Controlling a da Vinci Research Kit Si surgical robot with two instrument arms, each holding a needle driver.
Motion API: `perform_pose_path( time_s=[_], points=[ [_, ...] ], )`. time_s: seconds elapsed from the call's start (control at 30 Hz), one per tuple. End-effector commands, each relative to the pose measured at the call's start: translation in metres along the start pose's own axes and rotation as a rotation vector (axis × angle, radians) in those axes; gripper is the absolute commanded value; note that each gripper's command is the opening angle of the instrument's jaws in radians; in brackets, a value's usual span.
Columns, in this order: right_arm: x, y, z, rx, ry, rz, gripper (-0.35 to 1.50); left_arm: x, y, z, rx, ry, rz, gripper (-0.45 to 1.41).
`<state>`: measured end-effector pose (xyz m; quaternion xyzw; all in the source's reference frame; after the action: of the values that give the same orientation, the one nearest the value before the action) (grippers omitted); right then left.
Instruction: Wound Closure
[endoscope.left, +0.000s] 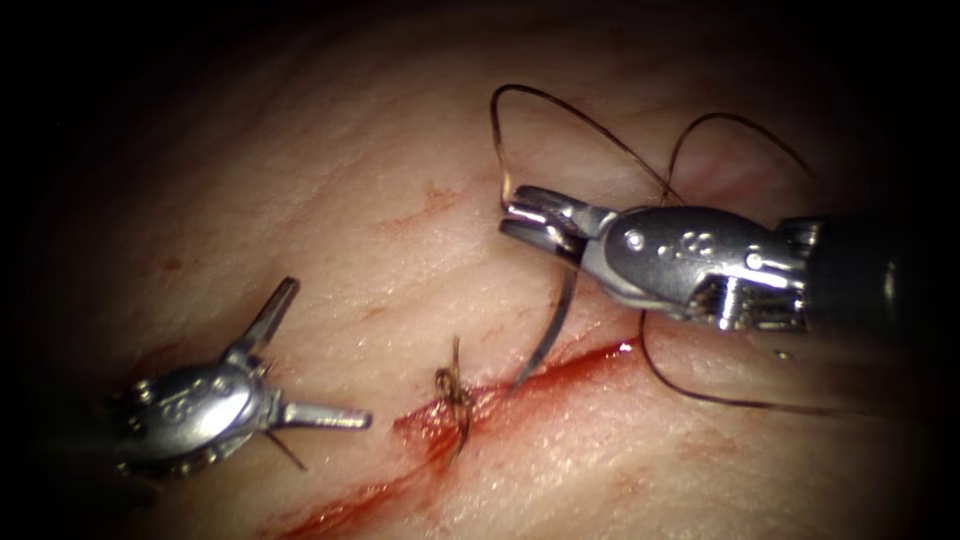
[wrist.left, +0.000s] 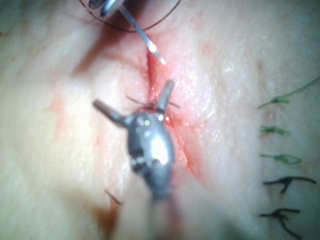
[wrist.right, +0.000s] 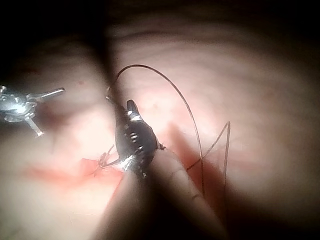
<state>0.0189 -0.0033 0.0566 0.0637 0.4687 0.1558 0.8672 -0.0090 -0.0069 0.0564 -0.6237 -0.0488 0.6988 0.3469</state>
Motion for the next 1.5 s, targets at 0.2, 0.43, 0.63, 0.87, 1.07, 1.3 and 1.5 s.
perform_pose_path(
  time_s=[0.2, 0.43, 0.63, 0.87, 1.07, 1.3, 1.5],
  points=[
    [-0.0044, 0.0035, -0.003, 0.29, 0.237, -0.015, -0.35, -0.004, 0.0025, 0.0041, -0.199, -0.077, 0.014, 1.13],
    [-0.0056, -0.0004, -0.0061, 0.336, 0.296, 0.165, -0.35, -0.0033, -0.001, 0.0066, -0.362, -0.21, 0.057, 1.11],
    [-0.0058, -0.0014, -0.007, 0.323, 0.284, 0.202, -0.35, -0.0023, -0.0043, 0.0065, -0.356, -0.246, 0.074, 1.11],
    [-0.006, -0.0013, -0.0067, 0.299, 0.282, 0.209, -0.35, -0.0031, -0.0061, 0.005, -0.33, -0.254, 0.089, 1.11],
    [-0.0061, -0.0012, -0.0066, 0.294, 0.284, 0.209, -0.35, -0.0031, -0.0059, 0.0049, -0.33, -0.257, 0.089, 1.11],
    [-0.0056, -0.001, -0.006, 0.277, 0.314, 0.216, -0.35, -0.0033, -0.0058, 0.0043, -0.334, -0.258, 0.092, 1.11],
    [-0.0049, -0.0008, -0.0054, 0.28, 0.316, 0.227, -0.35, -0.0034, -0.0059, 0.0037, -0.327, -0.26, 0.095, 1.11]
  ],
)
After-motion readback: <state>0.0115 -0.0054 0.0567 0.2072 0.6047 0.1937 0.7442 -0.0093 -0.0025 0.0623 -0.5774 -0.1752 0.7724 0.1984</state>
